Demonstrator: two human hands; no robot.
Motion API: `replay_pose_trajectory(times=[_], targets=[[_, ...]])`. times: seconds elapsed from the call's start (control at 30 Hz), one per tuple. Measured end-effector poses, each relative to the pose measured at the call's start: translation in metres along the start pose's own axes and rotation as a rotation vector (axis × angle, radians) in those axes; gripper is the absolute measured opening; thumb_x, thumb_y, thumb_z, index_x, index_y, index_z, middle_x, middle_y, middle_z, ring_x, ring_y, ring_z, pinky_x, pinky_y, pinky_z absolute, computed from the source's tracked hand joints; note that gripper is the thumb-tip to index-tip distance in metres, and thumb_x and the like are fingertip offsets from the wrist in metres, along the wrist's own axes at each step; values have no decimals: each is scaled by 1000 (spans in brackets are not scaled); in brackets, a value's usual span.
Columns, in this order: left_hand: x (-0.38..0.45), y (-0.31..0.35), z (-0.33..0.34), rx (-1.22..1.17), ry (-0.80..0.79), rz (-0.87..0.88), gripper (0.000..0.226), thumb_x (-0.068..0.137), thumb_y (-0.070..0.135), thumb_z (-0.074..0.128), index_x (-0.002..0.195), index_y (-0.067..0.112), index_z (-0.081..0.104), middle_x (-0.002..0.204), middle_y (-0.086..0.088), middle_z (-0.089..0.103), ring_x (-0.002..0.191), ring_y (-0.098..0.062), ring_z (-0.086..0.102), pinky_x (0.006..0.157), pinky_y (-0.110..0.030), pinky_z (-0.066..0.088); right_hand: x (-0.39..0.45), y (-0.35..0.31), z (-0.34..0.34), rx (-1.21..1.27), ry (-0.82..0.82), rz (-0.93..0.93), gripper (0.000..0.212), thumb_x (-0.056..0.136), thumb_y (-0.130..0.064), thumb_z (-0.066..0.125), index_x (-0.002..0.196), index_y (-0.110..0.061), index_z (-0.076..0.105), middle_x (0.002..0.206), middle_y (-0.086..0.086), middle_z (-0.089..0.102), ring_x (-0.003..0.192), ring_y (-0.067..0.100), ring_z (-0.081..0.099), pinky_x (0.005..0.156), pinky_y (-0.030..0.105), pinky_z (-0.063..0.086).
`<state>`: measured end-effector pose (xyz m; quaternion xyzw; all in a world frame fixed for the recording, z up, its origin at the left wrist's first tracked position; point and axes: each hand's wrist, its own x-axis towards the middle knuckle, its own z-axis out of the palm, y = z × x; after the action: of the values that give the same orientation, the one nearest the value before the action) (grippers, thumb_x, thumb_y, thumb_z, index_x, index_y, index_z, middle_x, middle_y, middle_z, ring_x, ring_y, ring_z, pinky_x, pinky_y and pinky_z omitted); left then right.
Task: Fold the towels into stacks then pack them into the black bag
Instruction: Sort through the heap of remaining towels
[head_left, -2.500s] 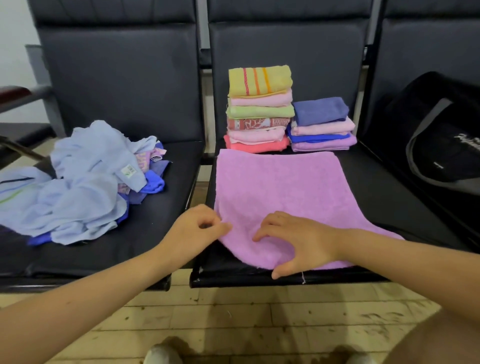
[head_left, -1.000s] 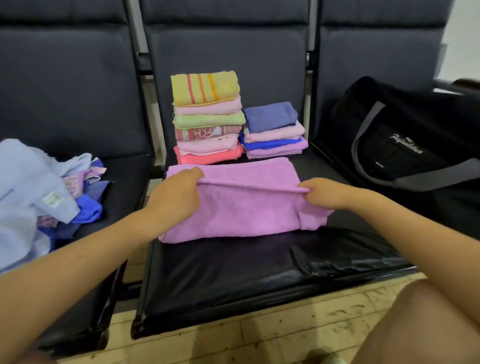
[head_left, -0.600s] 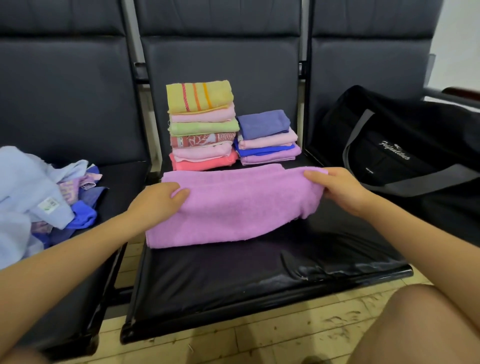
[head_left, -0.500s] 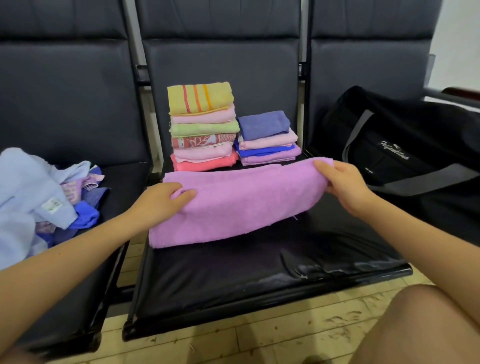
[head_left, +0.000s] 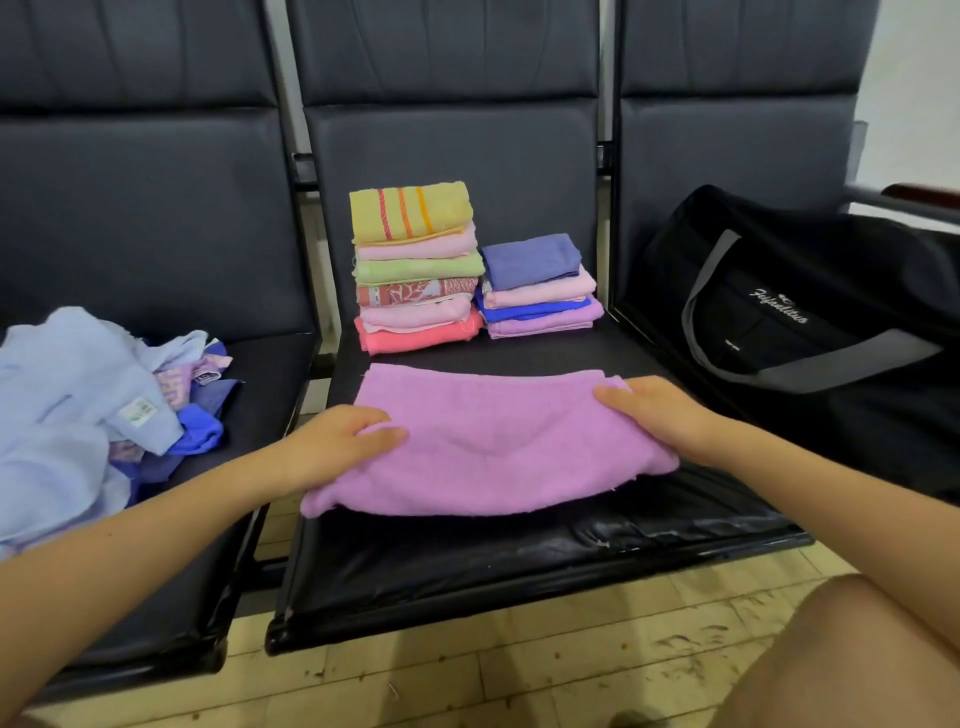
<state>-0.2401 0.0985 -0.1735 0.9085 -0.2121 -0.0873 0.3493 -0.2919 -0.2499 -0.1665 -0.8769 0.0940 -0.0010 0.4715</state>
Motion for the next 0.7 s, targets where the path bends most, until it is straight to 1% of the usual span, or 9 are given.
replay_pose_trajectory(times=[0.07, 0.13, 0.23, 0.3, 0.37, 0.47, 0.57, 0.63, 0.7], targets=[[-2, -4, 6, 89, -39, 17, 35, 94, 34, 57, 75, 5, 58, 70, -2, 54, 67, -11, 48, 77, -36, 45, 0, 5, 2, -34, -28, 36, 29, 97, -31, 53, 76, -14, 64, 82, 2, 66, 71, 12, 58, 61, 23, 43], [-1, -5, 8, 148, -42, 13, 28, 95, 25, 53, 77, 6, 59, 72, -4, 57, 68, -12, 50, 72, -31, 46, 3, 9, 3, 11, -22, 57, 27, 97, -29, 52, 80, -13, 65, 87, 4, 67, 76, 16, 60, 65, 26, 45], [6, -5, 5, 208, 40, 2, 22, 94, 15, 48, 81, 2, 59, 74, -6, 58, 68, -17, 51, 58, -24, 43, 13, 14, 3, 86, 66, 66, 23, 98, -26, 50, 92, -12, 67, 95, 5, 67, 84, 19, 61, 72, 30, 48], [15, -6, 2, 254, 133, 11, 20, 93, 14, 47, 82, 4, 61, 76, -6, 61, 69, -20, 53, 60, -30, 43, 23, 16, 3, 91, 149, 69, 26, 98, -25, 49, 103, -8, 68, 103, 10, 66, 94, 25, 60, 86, 37, 47], [27, -8, 0, 314, 226, 25, 19, 91, 14, 47, 79, 6, 59, 74, -6, 60, 70, -23, 54, 63, -37, 44, 35, 18, 4, 78, 210, 70, 30, 98, -24, 48, 106, -4, 68, 106, 14, 66, 97, 28, 59, 91, 41, 47], [53, -12, -5, 394, 329, 22, 19, 92, 13, 45, 82, 12, 60, 77, -2, 60, 72, -22, 56, 61, -35, 42, 55, 19, 10, 51, 253, 70, 30, 98, -23, 46, 100, -4, 69, 101, 14, 66, 91, 26, 59, 83, 36, 46], [81, -18, -9, 452, 395, 15, 22, 96, 14, 41, 87, 17, 61, 83, -1, 62, 74, -20, 56, 57, -30, 38, 76, 16, 18, 1, 319, 34, 34, 98, -22, 46, 82, 5, 60, 82, 23, 57, 75, 23, 49, 67, 32, 38], [99, -26, -9, 481, 425, -2, 23, 97, 17, 40, 93, 17, 62, 87, -3, 64, 76, -23, 57, 62, -34, 47, 89, 12, 21, -27, 366, -6, 33, 97, -21, 45, 70, -3, 51, 69, 14, 47, 68, 22, 42, 60, 31, 31], [115, -32, -9, 516, 440, -28, 25, 98, 22, 38, 99, 17, 63, 91, -4, 66, 78, -24, 59, 68, -40, 53, 100, 11, 22, -30, 423, -11, 38, 98, -21, 43, 61, -11, 39, 62, 4, 41, 65, 21, 39, 54, 30, 28]])
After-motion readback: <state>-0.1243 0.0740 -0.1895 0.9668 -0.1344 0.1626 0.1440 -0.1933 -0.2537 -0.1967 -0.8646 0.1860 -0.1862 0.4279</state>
